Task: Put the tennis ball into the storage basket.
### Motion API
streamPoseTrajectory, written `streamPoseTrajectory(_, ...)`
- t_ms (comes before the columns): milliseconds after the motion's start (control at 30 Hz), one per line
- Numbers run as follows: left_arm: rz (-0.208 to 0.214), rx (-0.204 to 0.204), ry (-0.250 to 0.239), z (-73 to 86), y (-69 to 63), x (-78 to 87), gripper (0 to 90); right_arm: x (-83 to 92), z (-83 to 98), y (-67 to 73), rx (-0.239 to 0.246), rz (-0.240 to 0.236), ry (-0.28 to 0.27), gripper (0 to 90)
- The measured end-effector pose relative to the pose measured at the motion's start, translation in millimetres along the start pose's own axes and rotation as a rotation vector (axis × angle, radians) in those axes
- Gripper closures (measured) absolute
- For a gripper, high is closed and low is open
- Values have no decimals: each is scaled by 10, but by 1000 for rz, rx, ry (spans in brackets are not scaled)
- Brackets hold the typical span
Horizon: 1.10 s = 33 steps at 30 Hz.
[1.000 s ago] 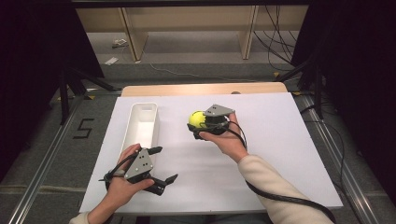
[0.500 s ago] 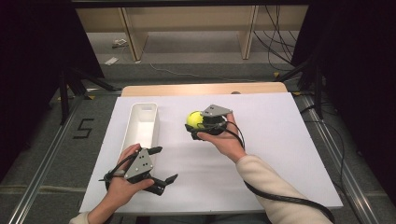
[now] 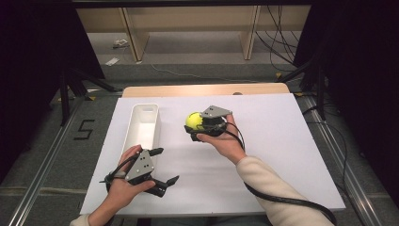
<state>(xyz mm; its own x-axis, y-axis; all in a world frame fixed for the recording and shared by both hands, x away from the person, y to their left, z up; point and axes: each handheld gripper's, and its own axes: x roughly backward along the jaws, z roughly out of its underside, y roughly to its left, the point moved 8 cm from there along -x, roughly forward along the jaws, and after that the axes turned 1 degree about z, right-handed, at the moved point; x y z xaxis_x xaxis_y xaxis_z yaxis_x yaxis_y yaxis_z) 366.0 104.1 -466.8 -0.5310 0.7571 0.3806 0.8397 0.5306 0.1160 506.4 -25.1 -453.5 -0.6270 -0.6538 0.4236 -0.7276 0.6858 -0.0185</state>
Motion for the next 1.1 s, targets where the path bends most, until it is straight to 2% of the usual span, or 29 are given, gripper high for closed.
streamPoseTrajectory(1100,2,-1,2,2,-2,-4,0,-73,-54,135,14,-24,-2,262)
